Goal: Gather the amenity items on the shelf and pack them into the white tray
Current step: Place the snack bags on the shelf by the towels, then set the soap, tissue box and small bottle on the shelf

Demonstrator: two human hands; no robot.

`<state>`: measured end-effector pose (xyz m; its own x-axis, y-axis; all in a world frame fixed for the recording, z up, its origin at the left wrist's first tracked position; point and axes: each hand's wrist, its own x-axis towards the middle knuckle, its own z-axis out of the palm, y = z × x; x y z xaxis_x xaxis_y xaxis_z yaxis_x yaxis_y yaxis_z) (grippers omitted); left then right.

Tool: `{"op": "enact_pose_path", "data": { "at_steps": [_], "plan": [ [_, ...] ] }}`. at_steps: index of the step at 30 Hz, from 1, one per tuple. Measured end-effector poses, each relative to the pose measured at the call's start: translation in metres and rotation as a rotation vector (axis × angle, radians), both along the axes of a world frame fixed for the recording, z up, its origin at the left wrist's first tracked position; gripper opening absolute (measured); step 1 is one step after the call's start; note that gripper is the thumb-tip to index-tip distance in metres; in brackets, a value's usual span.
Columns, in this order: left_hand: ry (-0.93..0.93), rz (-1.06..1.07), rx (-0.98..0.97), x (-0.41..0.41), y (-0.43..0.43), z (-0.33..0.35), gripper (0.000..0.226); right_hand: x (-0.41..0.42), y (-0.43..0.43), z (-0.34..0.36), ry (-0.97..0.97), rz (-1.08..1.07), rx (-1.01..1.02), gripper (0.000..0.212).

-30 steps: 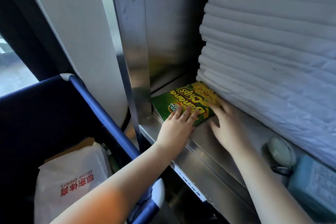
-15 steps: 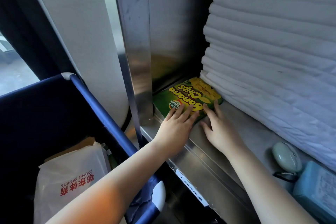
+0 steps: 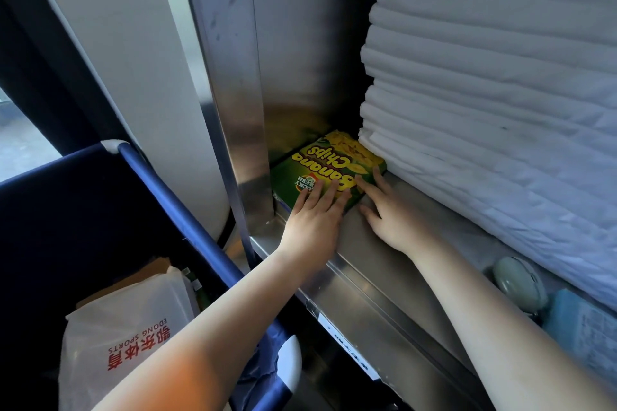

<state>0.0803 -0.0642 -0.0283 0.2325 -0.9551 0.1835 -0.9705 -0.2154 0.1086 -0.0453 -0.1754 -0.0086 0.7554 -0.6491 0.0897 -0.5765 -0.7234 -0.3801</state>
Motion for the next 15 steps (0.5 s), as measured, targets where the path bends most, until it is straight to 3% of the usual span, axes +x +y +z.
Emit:
{"op": "enact_pose_path", "data": {
  "at_steps": [3, 7, 11, 15],
  "plan": [
    [-0.048, 0.004, 0.029, 0.000, 0.004, 0.003, 0.055, -0.017, 0.011, 0.008, -0.012, -0.027, -0.018, 0.057],
    [-0.137, -0.098, -0.012, -0.018, 0.004, 0.012, 0.066, -0.073, 0.041, 0.014, -0.069, -0.242, -0.118, 0.053],
    [-0.053, -0.372, -0.075, -0.061, -0.009, 0.019, 0.064, -0.124, 0.070, 0.016, -0.032, -0.435, -0.160, 0.051],
    [-0.001, -0.430, -0.020, -0.085, -0.022, 0.004, 0.063, -0.154, 0.080, 0.017, -0.031, -0.554, -0.182, 0.045]
  ]
}}
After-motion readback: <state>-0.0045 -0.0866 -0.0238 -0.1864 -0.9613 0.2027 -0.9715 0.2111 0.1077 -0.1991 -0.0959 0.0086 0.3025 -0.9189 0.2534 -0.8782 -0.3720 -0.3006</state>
